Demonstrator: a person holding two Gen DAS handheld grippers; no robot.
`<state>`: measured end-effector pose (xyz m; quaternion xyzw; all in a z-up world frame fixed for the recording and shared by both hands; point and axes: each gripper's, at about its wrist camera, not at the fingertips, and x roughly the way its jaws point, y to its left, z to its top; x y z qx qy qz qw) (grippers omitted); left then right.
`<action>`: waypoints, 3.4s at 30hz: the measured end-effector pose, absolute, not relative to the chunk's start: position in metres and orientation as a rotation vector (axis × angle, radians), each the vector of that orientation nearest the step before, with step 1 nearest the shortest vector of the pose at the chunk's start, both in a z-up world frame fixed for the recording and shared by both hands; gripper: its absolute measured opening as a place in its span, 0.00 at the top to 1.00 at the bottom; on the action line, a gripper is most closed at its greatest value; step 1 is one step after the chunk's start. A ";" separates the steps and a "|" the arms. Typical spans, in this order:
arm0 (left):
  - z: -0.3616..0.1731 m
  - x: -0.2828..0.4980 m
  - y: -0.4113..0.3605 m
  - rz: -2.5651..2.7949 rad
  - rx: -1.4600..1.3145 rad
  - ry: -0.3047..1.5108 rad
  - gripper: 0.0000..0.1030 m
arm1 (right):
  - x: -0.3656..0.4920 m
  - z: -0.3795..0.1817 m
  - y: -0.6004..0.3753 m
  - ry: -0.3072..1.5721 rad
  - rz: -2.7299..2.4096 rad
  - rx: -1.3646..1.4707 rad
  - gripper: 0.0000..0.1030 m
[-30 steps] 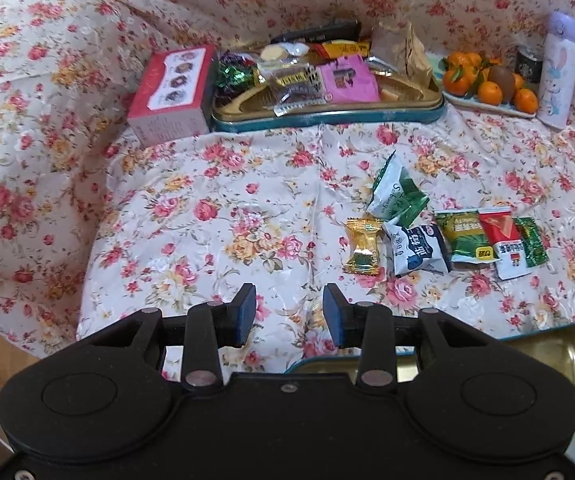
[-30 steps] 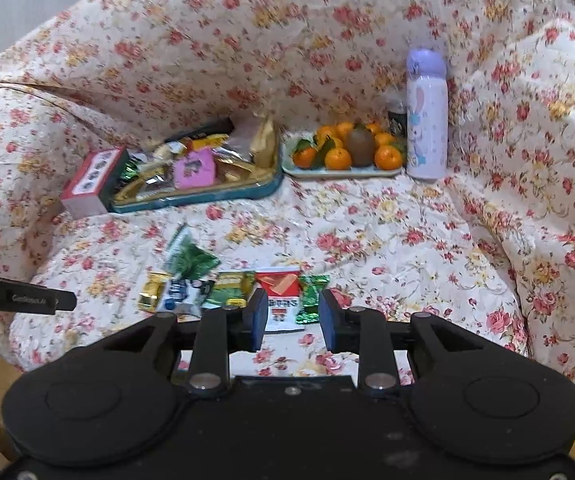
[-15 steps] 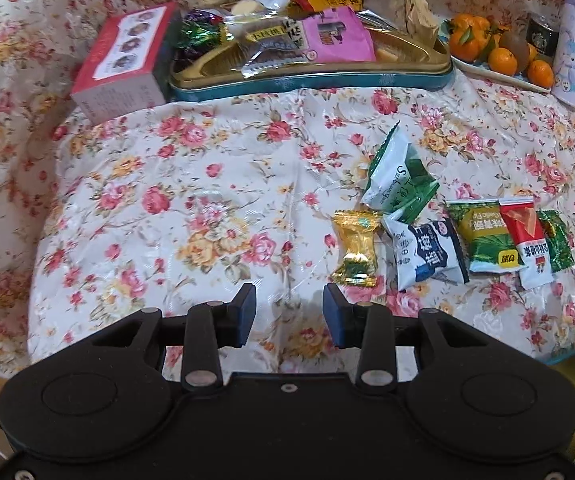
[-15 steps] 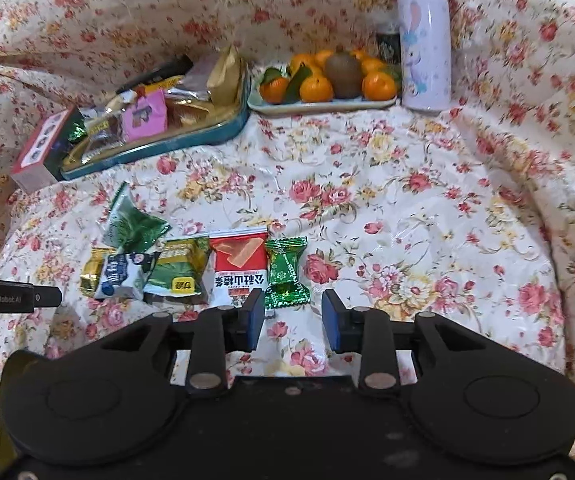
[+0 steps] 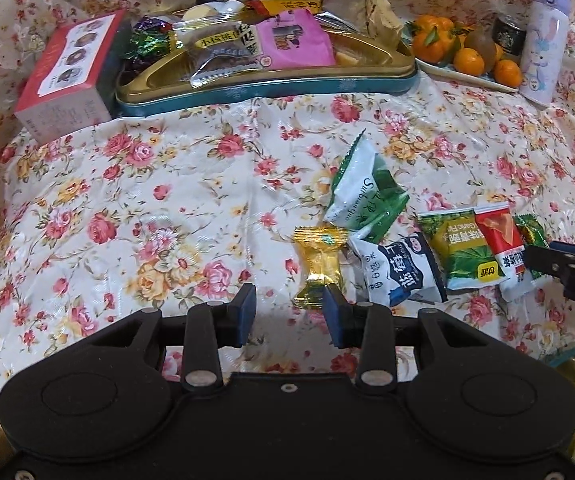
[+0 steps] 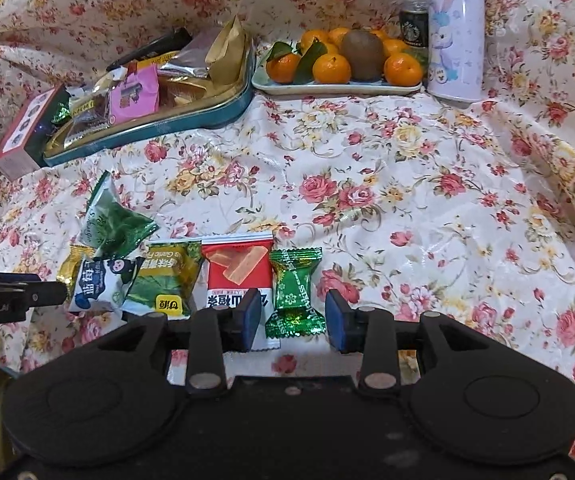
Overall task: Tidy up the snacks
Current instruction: 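Grasp the gold candy with left tool while right tool grasps the green candy, then carry both held candies back over the gold tray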
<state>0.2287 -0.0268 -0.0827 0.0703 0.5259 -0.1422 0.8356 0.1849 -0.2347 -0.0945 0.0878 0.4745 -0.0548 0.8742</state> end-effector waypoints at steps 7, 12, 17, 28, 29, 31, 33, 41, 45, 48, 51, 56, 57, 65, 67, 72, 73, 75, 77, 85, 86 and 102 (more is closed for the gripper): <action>-0.084 0.228 -0.030 -0.332 0.160 1.092 0.55 | 0.192 -0.097 -0.235 0.971 -0.116 0.157 0.61; -0.084 0.229 -0.032 -0.345 0.173 1.075 0.55 | 0.196 -0.098 -0.240 0.964 -0.119 0.157 0.61; -0.081 0.228 -0.033 -0.349 0.181 1.053 0.55 | 0.195 -0.099 -0.243 0.961 -0.126 0.145 0.61; -0.083 0.226 -0.033 -0.365 0.173 1.048 0.55 | 0.189 -0.105 -0.231 0.956 -0.120 0.018 0.61; -0.083 0.226 -0.034 -0.367 0.175 1.048 0.55 | 0.189 -0.106 -0.229 0.955 -0.118 0.007 0.61; -0.084 0.225 -0.036 -0.367 0.180 1.048 0.55 | 0.190 -0.106 -0.229 0.958 -0.110 0.001 0.60; -0.085 0.226 -0.038 -0.367 0.180 1.053 0.54 | 0.191 -0.106 -0.233 0.964 -0.098 0.015 0.60; -0.093 0.238 -0.043 -0.352 0.153 1.085 0.52 | 0.191 -0.108 -0.235 0.956 -0.072 0.008 0.60; -0.095 0.240 -0.045 -0.332 0.177 1.076 0.53 | 0.189 -0.108 -0.235 0.948 -0.073 0.009 0.60; -0.096 0.244 -0.044 -0.322 0.183 1.072 0.53 | 0.189 -0.108 -0.235 0.945 -0.070 0.010 0.60; -0.097 0.249 -0.039 -0.308 0.176 1.069 0.52 | 0.188 -0.108 -0.236 0.942 -0.069 0.011 0.60; -0.099 0.252 -0.037 -0.300 0.180 1.060 0.50 | 0.186 -0.109 -0.236 0.929 -0.069 0.015 0.60; -0.099 0.252 -0.038 -0.298 0.184 1.056 0.50 | 0.185 -0.109 -0.236 0.926 -0.070 0.016 0.60; -0.102 0.246 -0.038 -0.288 0.185 1.013 0.50 | 0.182 -0.110 -0.234 0.909 -0.084 0.015 0.61; -0.101 0.245 -0.037 -0.287 0.185 1.011 0.50 | 0.182 -0.110 -0.233 0.907 -0.089 0.013 0.61; -0.100 0.247 -0.039 -0.277 0.175 1.017 0.53 | 0.182 -0.110 -0.232 0.905 -0.095 0.008 0.61; -0.100 0.246 -0.040 -0.275 0.178 1.013 0.53 | 0.183 -0.110 -0.232 0.905 -0.097 0.007 0.61; -0.100 0.244 -0.040 -0.268 0.175 1.004 0.54 | 0.182 -0.110 -0.230 0.904 -0.104 0.000 0.62; -0.101 0.243 -0.040 -0.261 0.171 0.999 0.55 | 0.183 -0.110 -0.228 0.904 -0.110 -0.010 0.64; -0.099 0.238 -0.052 -0.240 0.204 0.978 0.73 | 0.187 -0.103 -0.223 0.949 -0.152 0.013 0.81; -0.100 0.236 -0.055 -0.234 0.216 0.970 0.74 | 0.188 -0.102 -0.226 0.954 -0.157 0.037 0.81; -0.043 0.217 -0.023 -0.155 0.081 0.851 0.77 | 0.139 -0.021 -0.240 0.689 -0.118 0.239 0.82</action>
